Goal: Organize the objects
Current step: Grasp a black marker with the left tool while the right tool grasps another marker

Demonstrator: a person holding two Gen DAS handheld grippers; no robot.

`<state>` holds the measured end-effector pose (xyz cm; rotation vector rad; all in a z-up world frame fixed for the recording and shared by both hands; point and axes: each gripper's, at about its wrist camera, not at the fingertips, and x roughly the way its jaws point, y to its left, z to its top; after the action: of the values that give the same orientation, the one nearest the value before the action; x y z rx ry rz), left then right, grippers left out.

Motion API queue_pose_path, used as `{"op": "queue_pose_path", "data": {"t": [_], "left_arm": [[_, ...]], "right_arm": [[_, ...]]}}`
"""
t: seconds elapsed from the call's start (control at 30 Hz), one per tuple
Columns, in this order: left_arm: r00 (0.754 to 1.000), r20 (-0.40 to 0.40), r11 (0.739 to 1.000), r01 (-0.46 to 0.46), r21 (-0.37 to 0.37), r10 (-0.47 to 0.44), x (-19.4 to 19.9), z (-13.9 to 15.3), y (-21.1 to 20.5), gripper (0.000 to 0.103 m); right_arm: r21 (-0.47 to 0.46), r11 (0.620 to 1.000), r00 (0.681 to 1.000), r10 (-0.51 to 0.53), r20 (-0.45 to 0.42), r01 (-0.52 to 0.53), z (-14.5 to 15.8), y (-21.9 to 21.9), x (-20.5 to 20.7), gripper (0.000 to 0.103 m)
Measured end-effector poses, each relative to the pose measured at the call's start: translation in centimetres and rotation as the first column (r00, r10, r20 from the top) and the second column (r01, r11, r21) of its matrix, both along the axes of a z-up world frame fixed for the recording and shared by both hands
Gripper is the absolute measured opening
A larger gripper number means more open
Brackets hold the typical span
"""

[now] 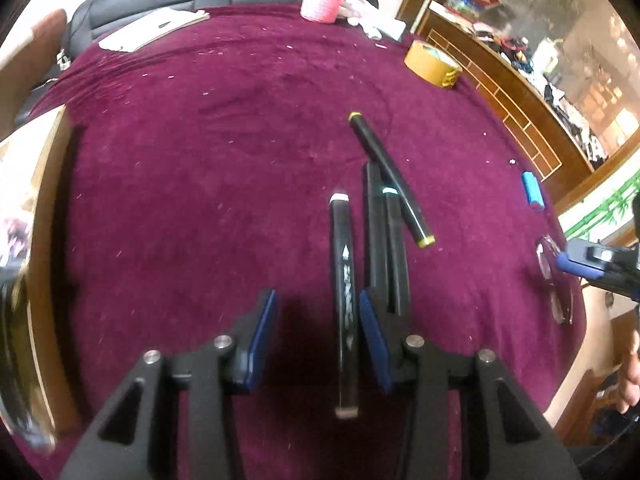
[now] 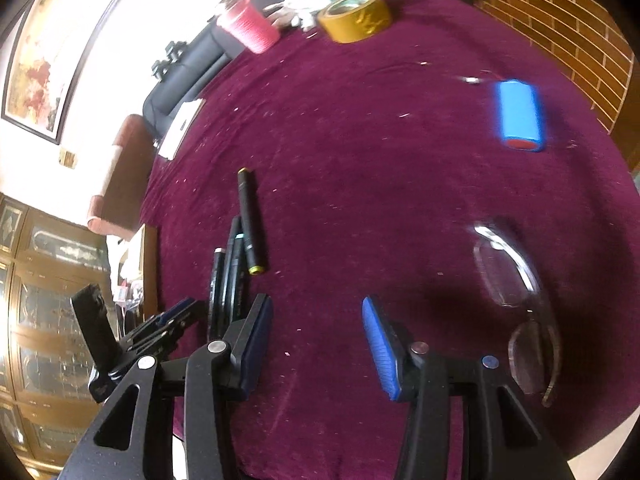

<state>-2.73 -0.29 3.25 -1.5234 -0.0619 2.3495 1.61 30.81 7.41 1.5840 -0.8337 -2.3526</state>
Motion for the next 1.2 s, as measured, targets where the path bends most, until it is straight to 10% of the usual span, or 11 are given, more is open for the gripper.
{"op": "queue_pose_path", "data": {"t": [0.4, 1.2], "left_arm": [[0.998, -0.043, 0.992, 0.043, -0.119, -0.048, -1.0, -1.6, 1.2, 0.014], [0.996, -0.077, 0.995, -0.061, -0.081, 0.055, 1.5, -1.7, -2.1, 0.014]], "right_arm": [[0.045, 0.996, 0.997, 0.081, -0.004, -0.081, 0.3, -2.4, -2.1, 0.051], [0.349, 0.871, 0.938, 0.305, 0.164, -0.345, -5.1, -16.0, -16.6, 0.022]]}}
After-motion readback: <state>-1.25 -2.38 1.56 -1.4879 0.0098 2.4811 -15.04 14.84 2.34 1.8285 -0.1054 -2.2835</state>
